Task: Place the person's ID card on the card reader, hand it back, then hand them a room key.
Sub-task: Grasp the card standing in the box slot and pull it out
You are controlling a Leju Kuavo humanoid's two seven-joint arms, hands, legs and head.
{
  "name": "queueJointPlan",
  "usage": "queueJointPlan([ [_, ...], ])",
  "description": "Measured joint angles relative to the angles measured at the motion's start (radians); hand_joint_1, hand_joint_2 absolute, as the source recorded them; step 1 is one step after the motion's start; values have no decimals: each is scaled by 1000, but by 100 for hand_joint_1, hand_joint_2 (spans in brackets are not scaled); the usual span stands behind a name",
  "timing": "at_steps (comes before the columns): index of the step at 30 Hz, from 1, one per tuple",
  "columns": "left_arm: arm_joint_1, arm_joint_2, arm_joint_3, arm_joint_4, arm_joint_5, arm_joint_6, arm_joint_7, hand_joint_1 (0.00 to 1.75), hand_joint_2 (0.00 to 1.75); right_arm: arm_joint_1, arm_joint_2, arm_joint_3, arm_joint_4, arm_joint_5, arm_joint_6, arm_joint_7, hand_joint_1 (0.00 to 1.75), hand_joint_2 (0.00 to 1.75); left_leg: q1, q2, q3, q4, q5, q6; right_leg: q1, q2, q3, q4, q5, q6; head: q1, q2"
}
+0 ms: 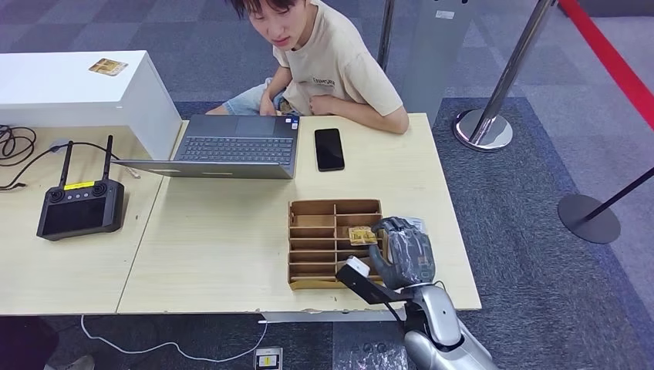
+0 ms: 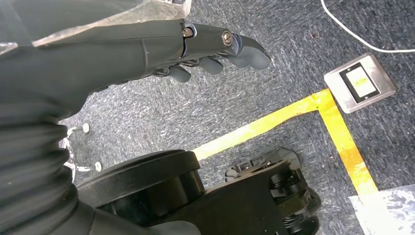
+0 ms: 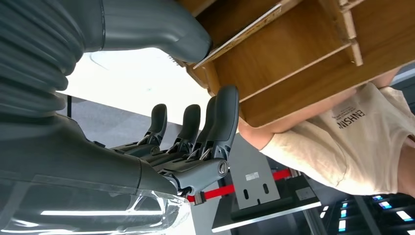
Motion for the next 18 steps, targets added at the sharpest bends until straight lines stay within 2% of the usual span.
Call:
queueJointPlan([
  [18,0,0,0,0,1,-4,0,0,175,-12,5,5,33,-19,6,-8,97,175,0,0,0,0,0,0,0,0,0,0,0,0,0,0],
])
